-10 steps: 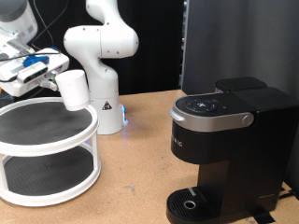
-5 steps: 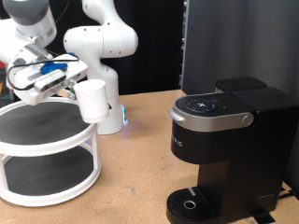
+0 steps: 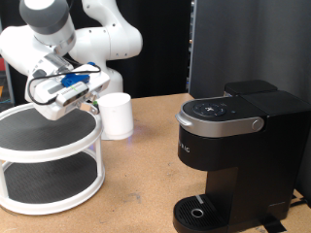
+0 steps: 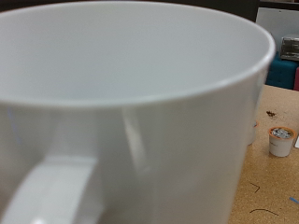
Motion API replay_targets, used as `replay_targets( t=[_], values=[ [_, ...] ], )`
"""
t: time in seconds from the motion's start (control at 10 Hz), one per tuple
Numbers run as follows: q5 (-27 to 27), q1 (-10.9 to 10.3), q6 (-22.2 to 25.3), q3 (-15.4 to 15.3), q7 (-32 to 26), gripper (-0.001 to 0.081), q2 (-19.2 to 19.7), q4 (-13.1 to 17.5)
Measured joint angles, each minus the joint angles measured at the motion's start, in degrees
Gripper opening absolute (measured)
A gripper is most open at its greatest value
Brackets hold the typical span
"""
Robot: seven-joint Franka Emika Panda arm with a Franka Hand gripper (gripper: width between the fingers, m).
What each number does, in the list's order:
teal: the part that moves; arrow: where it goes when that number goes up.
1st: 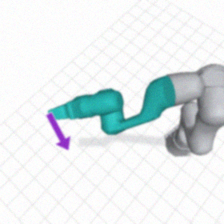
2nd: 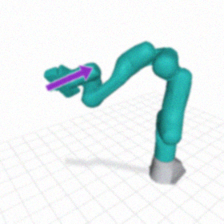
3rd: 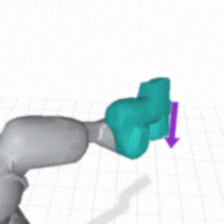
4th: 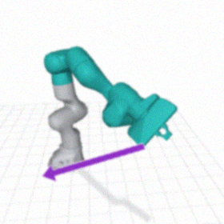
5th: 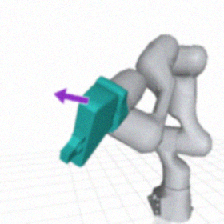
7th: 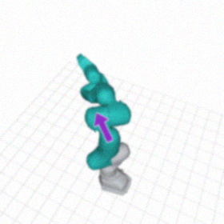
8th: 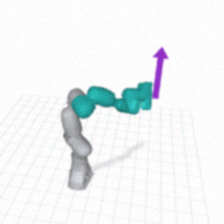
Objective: Make a cup of coffee with the keurig machine
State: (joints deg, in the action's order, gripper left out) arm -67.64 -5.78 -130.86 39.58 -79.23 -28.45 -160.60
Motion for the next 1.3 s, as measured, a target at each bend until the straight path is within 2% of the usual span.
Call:
replay_targets(
  t=[0.2,0.5,0.8,1.3],
  values=[
    [-2.5,-1.6,-1.2,-0.4,-1.3,0.0068,1.5,0.5],
    [-2.1,-1.6,-1.2,-0.4,-1.1,0.0068,1.8,0.3],
    [-2.9,-2.3,-4.1,-1.3,-2.1,0.0068,4.9,-0.3],
    [-14.2,-7.2,-7.1,-2.7,-10.4,0.0068,12.8,0.5]
  ],
)
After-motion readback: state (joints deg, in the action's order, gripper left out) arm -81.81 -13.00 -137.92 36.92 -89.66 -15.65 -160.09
